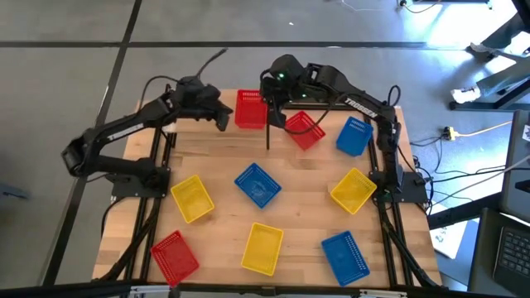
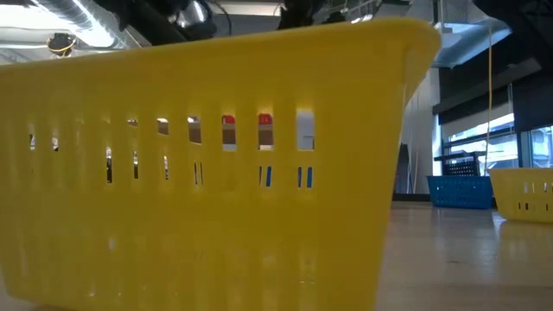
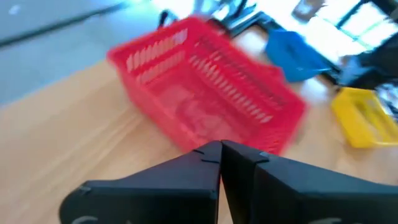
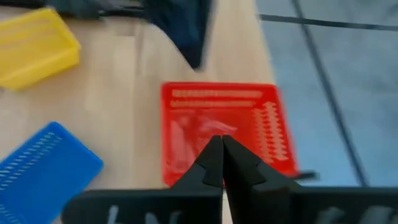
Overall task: Stack baskets on shelf by color
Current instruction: Put the middle red bin on the shelf, then put the top left yellow bin on the shelf
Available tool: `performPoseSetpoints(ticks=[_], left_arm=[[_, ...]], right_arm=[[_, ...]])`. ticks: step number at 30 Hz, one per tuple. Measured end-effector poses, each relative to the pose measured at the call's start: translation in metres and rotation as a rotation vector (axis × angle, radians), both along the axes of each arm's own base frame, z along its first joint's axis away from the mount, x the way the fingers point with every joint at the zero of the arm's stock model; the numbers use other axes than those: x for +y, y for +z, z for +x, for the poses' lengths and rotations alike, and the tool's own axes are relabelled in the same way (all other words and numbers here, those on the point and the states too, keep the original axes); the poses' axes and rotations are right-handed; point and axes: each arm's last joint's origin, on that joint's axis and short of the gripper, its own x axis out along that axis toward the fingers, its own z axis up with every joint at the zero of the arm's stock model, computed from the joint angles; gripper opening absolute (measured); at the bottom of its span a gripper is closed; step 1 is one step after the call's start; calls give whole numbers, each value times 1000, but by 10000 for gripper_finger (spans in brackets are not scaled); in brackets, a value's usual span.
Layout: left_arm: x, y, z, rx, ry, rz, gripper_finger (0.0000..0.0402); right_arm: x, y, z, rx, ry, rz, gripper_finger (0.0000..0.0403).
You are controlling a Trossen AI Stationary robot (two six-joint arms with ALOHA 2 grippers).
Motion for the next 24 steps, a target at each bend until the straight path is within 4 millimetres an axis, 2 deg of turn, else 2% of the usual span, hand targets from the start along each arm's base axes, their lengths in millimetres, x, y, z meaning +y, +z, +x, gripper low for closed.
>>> performPoseSetpoints(ticks=[9, 12, 16, 24], left_arm=[[-44, 28, -25, -54, -309, 113, 0], [-62, 27, -28, -31, -457, 87, 0], [-84, 19, -31, 46, -570, -8, 0], [-130, 3, -36, 228, -812, -210, 0]], right_arm=[[28, 38, -37, -17, 23, -57, 0], [40, 45, -47, -4, 52, -57, 0], [57, 53, -64, 26, 89, -35, 0], [100, 56, -85, 124, 267, 69, 0]])
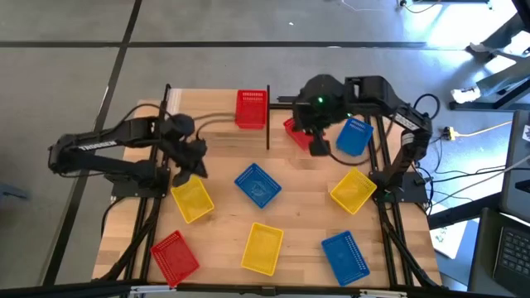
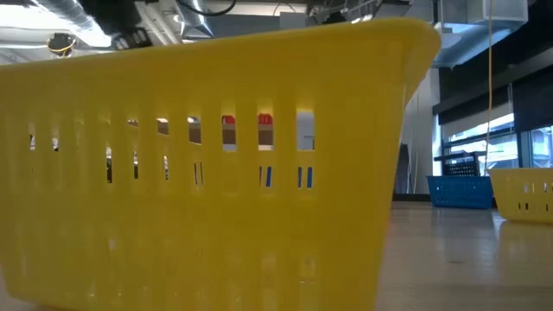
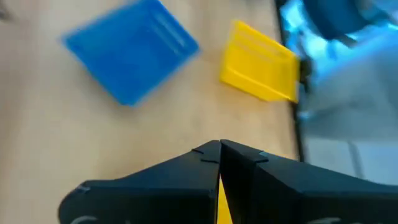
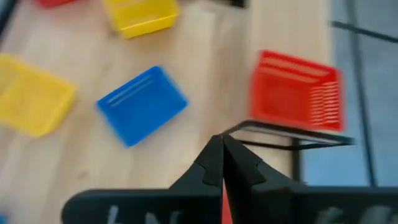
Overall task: Stack baskets on shelf by color
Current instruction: Put the top left yellow bin on the shelf
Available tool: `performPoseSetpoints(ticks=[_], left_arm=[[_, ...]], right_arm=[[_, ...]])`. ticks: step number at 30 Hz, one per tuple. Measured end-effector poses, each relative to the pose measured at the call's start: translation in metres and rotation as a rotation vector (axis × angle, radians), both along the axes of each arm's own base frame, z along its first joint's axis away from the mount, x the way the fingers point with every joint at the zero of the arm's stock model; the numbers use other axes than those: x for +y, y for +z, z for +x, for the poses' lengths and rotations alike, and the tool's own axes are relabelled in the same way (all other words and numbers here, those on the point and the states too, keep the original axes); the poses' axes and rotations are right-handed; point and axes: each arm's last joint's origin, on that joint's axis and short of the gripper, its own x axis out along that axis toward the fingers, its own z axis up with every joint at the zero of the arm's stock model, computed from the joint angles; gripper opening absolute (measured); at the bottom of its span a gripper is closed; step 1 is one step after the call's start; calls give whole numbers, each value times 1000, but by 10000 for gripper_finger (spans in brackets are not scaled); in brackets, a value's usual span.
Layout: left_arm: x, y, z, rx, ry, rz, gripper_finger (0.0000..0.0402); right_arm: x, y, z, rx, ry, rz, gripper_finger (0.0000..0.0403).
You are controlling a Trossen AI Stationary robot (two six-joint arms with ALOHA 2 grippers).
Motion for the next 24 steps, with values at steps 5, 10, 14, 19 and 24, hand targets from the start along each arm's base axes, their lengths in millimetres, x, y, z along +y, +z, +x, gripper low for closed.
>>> performPoseSetpoints(ticks=[5, 10, 14, 19, 24], left_arm=[[-20, 1, 0, 27, -126, -127, 0], [-33, 1, -1, 37, -207, -141, 0], [-39, 1, 0, 67, -191, -179, 0], [-40, 4, 2, 73, -111, -224, 0], [-39, 4, 4, 125, 10, -302, 0]], right_arm=[[25, -3, -8, 78, 85, 75, 0], [46, -1, -10, 68, 196, 169, 0], [55, 0, -11, 70, 224, 170, 0], [60, 1, -13, 67, 246, 166, 0], [61, 1, -13, 65, 270, 149, 0]])
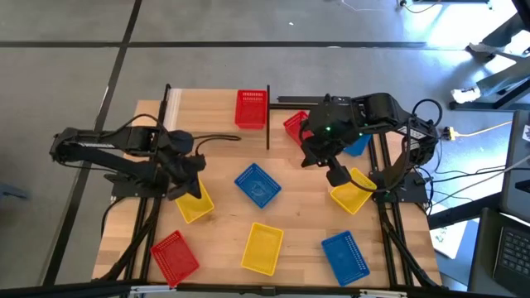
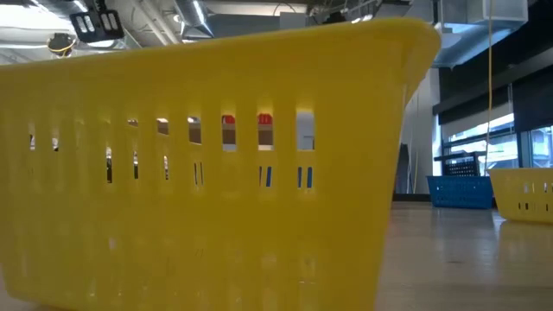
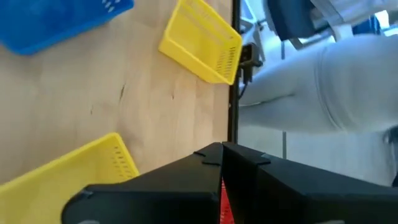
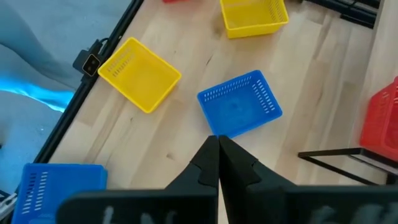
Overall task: Stack baskets on shelf by color
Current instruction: Put the top left yellow bin on the shelf
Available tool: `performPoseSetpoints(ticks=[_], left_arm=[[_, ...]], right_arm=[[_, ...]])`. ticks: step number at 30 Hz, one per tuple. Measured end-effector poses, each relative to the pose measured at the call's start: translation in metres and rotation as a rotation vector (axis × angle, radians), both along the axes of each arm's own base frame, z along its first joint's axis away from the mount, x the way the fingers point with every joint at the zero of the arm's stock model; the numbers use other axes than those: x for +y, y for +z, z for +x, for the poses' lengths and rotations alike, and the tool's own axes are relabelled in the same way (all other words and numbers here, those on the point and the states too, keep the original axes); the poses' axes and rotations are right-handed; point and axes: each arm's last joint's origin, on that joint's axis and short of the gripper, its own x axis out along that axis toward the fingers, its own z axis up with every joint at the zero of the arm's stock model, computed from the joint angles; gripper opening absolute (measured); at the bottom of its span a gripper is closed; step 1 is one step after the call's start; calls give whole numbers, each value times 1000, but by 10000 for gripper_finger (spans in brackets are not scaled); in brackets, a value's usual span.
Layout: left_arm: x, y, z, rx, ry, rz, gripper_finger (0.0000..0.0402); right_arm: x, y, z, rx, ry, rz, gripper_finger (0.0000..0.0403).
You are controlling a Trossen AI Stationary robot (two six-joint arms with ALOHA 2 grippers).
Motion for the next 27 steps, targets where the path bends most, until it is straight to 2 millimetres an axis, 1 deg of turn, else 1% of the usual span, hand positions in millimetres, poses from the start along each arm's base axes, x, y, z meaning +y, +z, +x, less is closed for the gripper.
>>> performPoseSetpoints(ticks=[4, 9, 15, 20, 23, 27], left_arm=[[2, -3, 3, 70, 113, -19, 0], [1, -8, 9, 146, 162, -65, 4], [1, -18, 19, 231, 182, -71, 43], [-4, -28, 30, 295, 173, -73, 77], [-8, -37, 35, 356, 200, -26, 83], [-17, -50, 41, 445, 223, 60, 81]], right_arm=[[0, 0, 0, -5, 16, -11, 0], [0, 0, 0, -8, 29, -20, 0], [0, 0, 0, -14, 50, -34, 0], [0, 0, 0, -14, 50, -34, 0], [0, 0, 0, -14, 50, -34, 0], [0, 0, 0, -14, 50, -34, 0]])
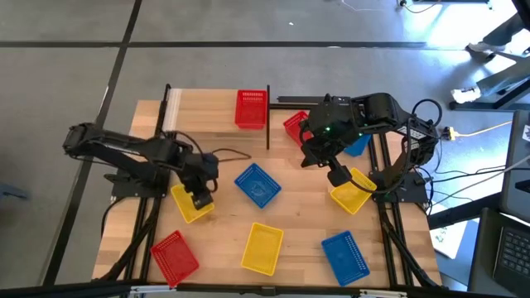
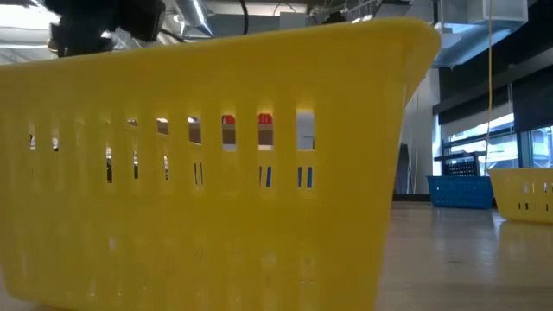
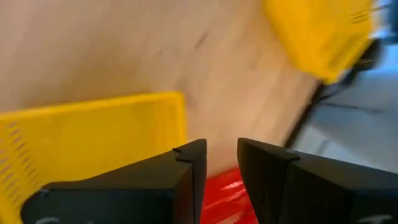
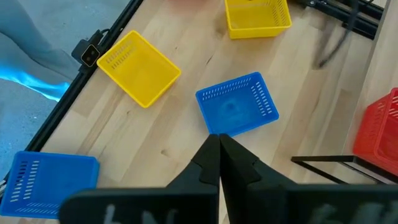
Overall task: Stack baskets on shelf by color
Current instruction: Put the top left yellow bin on the shelf
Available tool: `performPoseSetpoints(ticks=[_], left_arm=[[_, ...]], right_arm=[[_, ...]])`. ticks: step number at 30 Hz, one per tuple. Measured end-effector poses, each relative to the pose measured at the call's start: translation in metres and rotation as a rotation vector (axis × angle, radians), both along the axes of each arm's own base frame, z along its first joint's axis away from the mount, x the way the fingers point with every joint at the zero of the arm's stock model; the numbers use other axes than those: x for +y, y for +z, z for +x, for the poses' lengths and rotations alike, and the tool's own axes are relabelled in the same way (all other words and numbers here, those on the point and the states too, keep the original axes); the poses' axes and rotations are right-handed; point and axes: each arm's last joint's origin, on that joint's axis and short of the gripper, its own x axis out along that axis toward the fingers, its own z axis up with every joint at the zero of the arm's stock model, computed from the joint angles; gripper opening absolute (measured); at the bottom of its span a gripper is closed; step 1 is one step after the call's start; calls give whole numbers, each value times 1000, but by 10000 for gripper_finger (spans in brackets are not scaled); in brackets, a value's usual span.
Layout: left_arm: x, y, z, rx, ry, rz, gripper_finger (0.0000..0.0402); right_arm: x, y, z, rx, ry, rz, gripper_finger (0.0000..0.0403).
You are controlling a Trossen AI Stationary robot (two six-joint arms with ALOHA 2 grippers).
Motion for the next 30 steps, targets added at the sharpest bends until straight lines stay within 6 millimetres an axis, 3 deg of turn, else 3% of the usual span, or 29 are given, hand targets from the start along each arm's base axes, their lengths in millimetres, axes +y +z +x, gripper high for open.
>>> performPoseSetpoints(ticks=[17, 30], left_arm=[[-50, -49, 24, 204, 79, 212, 80], [-62, -74, 33, 284, 42, 265, 80]], right_arm=[[0, 0, 0, -1, 2, -1, 0], [0, 0, 0, -1, 2, -1, 0]])
